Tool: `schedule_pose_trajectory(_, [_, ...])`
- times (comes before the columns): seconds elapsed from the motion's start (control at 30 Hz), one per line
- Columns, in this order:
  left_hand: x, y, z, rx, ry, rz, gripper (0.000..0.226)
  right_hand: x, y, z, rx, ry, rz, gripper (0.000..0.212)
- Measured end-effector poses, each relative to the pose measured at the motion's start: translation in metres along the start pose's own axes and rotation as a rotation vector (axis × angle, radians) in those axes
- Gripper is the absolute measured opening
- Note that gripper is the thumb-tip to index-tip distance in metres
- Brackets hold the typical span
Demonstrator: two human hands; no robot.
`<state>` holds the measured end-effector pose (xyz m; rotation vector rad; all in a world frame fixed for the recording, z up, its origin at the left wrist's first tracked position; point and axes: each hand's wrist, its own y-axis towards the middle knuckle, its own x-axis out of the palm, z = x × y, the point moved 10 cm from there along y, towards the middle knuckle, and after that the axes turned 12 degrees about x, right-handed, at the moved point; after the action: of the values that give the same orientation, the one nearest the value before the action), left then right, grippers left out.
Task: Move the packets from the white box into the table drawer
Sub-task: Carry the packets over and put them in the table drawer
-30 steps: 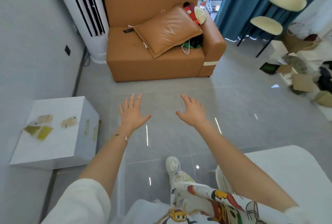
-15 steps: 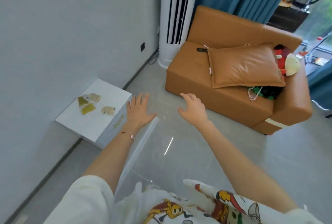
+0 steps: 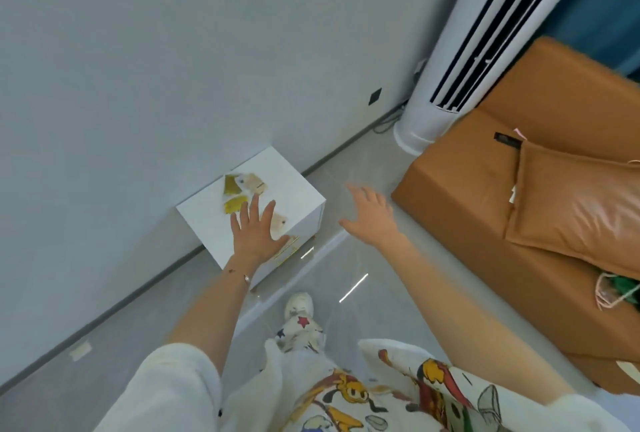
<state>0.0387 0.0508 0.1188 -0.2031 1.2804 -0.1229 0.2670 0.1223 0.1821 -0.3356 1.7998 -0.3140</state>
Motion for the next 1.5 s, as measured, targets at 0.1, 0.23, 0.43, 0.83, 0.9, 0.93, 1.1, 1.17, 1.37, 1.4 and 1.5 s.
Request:
schedule_pose_trajectory(0.1, [-0.001, 0.027, -0.041, -0.055, -0.001, -0.031, 0.086, 0.005, 0.040, -0.020, 0.020, -0.014, -0.039, 0.083])
schedule_pose_trajectory(0.23, [-0.014, 0.056, -0.082, -0.141, -0.054, 0.011, 0.086, 0.015, 0.083, -0.051, -0.007, -0.013, -0.062, 0.082])
schedule_pose_trajectory(0.43, [0.033, 0.083, -0.125, -0.271, -0.112, -0.079, 0.085, 0.073, 0.157, -0.109, -0.116, -0.094, -0.173, 0.083])
schedule_pose_trajectory(0.83, [0.227, 0.200, -0.251, -0.609, -0.383, 0.028, 0.076, 0.350, 0.309, -0.149, -0.346, -0.352, -0.401, 0.108])
schedule_pose_trajectory(0.9, [0.240, 0.207, -0.275, -0.680, -0.441, 0.108, 0.075, 0.374, 0.323, -0.151, -0.382, -0.378, -0.399, 0.113])
schedule_pose_trajectory(0.93, [0.243, 0.210, -0.284, -0.700, -0.462, 0.134, 0.076, 0.381, 0.330, -0.154, -0.403, -0.380, -0.371, 0.115])
schedule_pose_trajectory(1.1, [0.244, 0.236, -0.319, -0.635, -0.437, 0.196, 0.087, 0.389, 0.374, -0.167, -0.433, -0.276, -0.276, 0.122])
schedule_pose_trajectory(1.17, [0.250, 0.246, -0.327, -0.630, -0.427, 0.194, 0.092, 0.385, 0.392, -0.171, -0.397, -0.204, -0.270, 0.120])
schedule_pose_trajectory(1.37, [0.259, 0.265, -0.316, -0.662, -0.427, 0.189, 0.088, 0.380, 0.427, -0.195, -0.378, -0.037, -0.282, 0.106])
schedule_pose_trajectory(1.4, [0.258, 0.265, -0.315, -0.674, -0.451, 0.218, 0.089, 0.380, 0.427, -0.200, -0.406, -0.015, -0.293, 0.100])
schedule_pose_trajectory(1.5, [0.256, 0.264, -0.320, -0.755, -0.523, 0.274, 0.095, 0.383, 0.426, -0.209, -0.450, 0.027, -0.319, 0.090])
